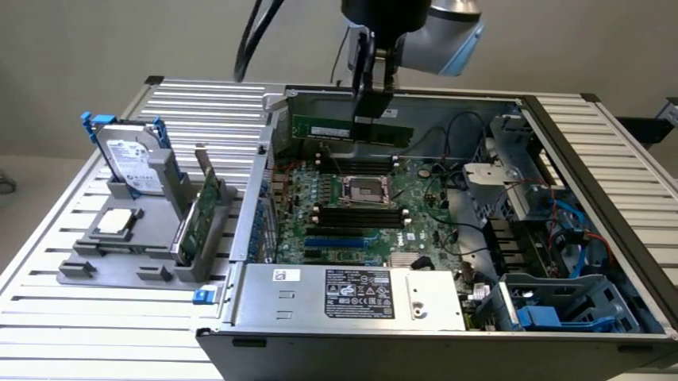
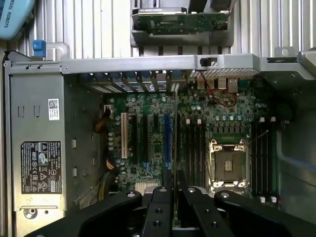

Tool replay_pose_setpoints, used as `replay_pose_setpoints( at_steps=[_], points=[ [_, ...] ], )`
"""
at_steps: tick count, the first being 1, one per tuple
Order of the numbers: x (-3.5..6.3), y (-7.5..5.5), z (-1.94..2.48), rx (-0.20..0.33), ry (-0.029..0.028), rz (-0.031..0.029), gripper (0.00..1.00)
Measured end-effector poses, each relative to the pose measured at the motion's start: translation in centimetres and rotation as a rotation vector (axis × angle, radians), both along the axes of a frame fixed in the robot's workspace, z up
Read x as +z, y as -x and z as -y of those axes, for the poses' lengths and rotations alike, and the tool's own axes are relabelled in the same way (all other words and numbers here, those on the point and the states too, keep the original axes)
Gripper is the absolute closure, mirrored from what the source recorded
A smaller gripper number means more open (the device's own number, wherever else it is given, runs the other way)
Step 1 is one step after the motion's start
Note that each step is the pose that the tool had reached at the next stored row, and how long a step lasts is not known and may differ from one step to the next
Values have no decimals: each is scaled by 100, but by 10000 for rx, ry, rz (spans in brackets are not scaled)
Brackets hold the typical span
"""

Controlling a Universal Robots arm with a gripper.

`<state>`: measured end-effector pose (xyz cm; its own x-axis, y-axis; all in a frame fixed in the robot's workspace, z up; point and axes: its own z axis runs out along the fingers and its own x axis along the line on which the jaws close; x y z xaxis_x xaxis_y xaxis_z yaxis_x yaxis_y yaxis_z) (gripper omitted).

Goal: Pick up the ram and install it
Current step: 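Pick up the ram and move it above insertion slot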

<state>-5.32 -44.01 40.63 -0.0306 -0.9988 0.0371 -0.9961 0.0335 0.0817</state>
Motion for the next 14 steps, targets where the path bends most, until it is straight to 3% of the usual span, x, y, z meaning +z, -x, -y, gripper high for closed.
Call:
replay_pose_setpoints(
  at_steps=[3,10,14],
  points=[
    [-5,-66,-53,0,0,0,86],
    [-100,-106,-227,18,0,5,86],
    [-150,-110,-299,52,-2,56,86]
  ],
)
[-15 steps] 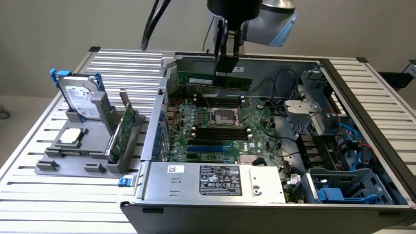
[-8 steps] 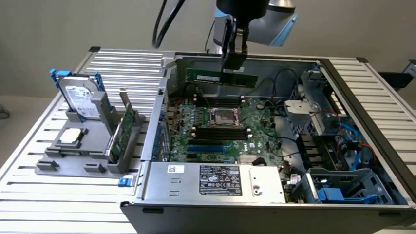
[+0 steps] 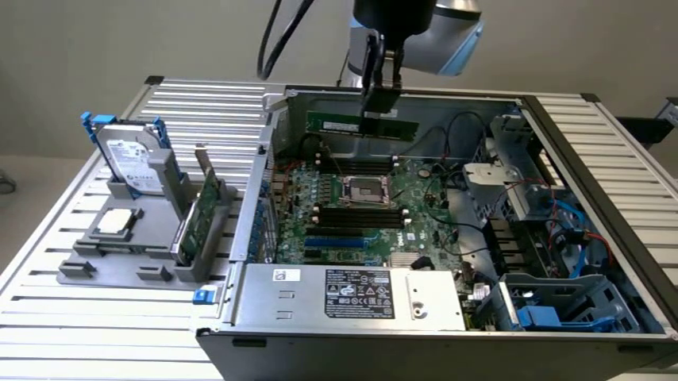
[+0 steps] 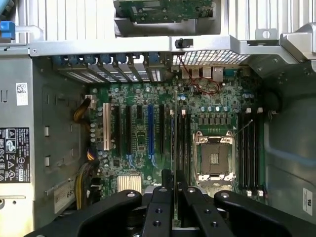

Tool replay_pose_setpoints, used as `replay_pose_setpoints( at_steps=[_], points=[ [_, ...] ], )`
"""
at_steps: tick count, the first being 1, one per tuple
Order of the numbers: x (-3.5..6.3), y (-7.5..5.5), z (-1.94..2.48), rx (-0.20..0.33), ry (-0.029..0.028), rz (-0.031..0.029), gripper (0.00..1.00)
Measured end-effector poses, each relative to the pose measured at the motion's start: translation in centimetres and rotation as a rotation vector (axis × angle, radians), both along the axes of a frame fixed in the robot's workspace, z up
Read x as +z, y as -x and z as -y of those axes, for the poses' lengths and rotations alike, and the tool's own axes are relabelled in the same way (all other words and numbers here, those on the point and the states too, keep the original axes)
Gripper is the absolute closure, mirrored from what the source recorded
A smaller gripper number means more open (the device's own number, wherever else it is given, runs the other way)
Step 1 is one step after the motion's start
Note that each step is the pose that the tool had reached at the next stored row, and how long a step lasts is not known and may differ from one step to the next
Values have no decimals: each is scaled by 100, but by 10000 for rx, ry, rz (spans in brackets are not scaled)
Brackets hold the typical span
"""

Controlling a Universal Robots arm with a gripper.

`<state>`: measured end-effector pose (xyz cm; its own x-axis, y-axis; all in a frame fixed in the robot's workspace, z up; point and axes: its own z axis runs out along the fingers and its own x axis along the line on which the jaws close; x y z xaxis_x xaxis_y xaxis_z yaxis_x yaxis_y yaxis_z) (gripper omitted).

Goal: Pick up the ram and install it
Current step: 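Pick up the ram and move it above insertion slot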

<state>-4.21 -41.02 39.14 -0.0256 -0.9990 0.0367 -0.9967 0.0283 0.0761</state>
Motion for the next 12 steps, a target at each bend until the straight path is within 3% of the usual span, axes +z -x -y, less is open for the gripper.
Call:
replay_pose_setpoints(
  at_steps=[4,12],
  points=[
    [-31,0,-40,95,1,158,86],
    [-84,0,-103,349,0,617,86]
  ],
)
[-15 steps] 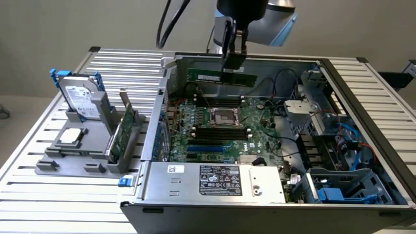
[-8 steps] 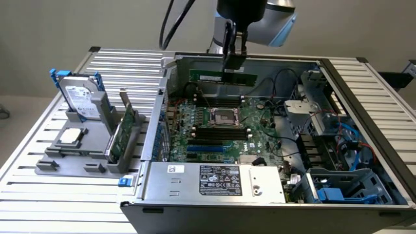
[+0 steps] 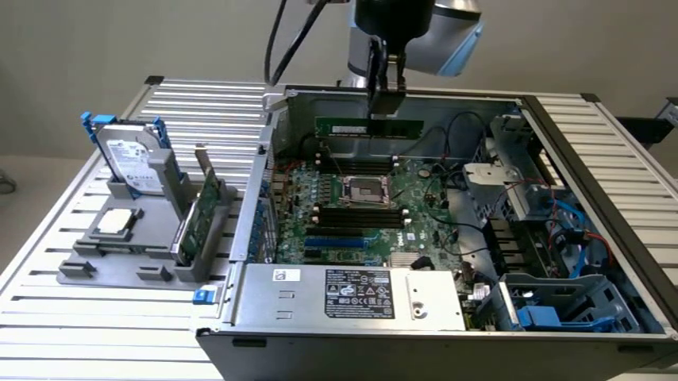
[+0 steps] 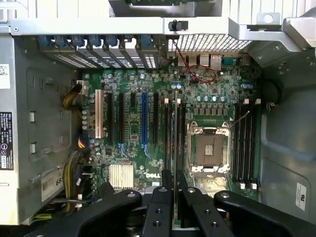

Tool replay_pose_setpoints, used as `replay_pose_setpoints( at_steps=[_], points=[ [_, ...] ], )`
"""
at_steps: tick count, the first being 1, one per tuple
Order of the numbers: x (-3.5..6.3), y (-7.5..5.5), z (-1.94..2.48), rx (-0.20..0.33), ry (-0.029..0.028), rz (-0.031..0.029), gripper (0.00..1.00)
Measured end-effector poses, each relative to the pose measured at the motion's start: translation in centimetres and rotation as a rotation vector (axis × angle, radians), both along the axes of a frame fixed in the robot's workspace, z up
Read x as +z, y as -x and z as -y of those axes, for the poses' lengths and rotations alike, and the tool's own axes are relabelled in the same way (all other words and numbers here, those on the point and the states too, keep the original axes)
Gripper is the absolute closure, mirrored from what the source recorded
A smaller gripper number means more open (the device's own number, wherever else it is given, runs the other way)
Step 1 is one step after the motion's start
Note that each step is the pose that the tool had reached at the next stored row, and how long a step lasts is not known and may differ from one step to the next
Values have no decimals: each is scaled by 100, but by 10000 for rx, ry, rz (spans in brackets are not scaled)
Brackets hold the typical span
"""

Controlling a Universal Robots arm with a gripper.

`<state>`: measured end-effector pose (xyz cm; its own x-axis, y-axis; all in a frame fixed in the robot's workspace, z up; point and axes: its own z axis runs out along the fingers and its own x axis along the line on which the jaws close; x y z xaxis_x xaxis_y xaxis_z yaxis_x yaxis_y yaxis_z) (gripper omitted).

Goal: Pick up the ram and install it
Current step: 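Pick up the ram and move it above insertion slot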

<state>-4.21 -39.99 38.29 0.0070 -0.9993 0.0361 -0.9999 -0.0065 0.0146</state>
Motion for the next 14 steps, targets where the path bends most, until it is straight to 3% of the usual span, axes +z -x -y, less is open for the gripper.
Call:
replay_pose_setpoints(
  at_steps=[2,4,10,14],
  points=[
    [-18,-2,-21,46,1,83,86],
    [-45,-6,-46,52,-1,112,86],
    [-154,-22,-164,52,10,115,86],
    [-210,-40,-243,51,78,115,86]
  ],
)
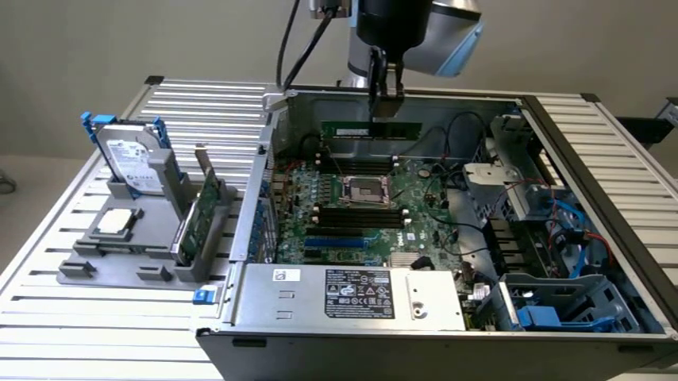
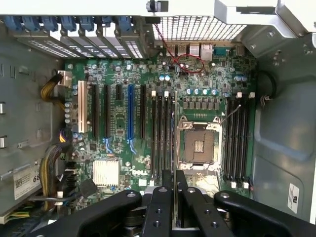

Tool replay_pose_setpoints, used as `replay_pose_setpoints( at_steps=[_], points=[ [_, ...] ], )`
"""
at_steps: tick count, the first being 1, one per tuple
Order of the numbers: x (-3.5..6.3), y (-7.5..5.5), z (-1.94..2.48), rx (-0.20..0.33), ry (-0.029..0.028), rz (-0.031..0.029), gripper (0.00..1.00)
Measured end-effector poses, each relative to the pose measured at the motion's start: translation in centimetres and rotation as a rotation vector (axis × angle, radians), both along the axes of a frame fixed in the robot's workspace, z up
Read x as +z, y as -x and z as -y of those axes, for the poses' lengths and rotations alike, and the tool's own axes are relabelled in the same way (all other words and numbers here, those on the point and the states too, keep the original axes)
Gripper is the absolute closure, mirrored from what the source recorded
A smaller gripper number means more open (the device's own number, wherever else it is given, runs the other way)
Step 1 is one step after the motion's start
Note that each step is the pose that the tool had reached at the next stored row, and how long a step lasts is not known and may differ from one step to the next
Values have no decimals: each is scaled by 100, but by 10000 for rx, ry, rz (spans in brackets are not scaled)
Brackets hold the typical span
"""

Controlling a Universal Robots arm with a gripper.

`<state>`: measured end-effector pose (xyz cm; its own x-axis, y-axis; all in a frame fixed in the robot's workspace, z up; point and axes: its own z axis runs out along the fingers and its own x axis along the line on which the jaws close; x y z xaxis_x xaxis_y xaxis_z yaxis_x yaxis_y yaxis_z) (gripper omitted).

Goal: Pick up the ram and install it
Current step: 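Pick up the ram and move it above insertion slot, then insert the ram into the slot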

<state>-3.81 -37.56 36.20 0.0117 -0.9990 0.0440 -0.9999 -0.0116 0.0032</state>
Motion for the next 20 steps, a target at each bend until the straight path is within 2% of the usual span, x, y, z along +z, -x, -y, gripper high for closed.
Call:
replay_pose_setpoints(
  at_steps=[2,5,10,15,20],
  points=[
    [-21,-13,-26,-9,54,0,86],
    [-60,-33,-45,-74,95,0,86],
    [-117,-47,-52,-329,162,-1,86],
    [-142,-63,-55,-423,289,-21,86],
    [-142,-64,-55,-422,294,-22,86]
  ],
)
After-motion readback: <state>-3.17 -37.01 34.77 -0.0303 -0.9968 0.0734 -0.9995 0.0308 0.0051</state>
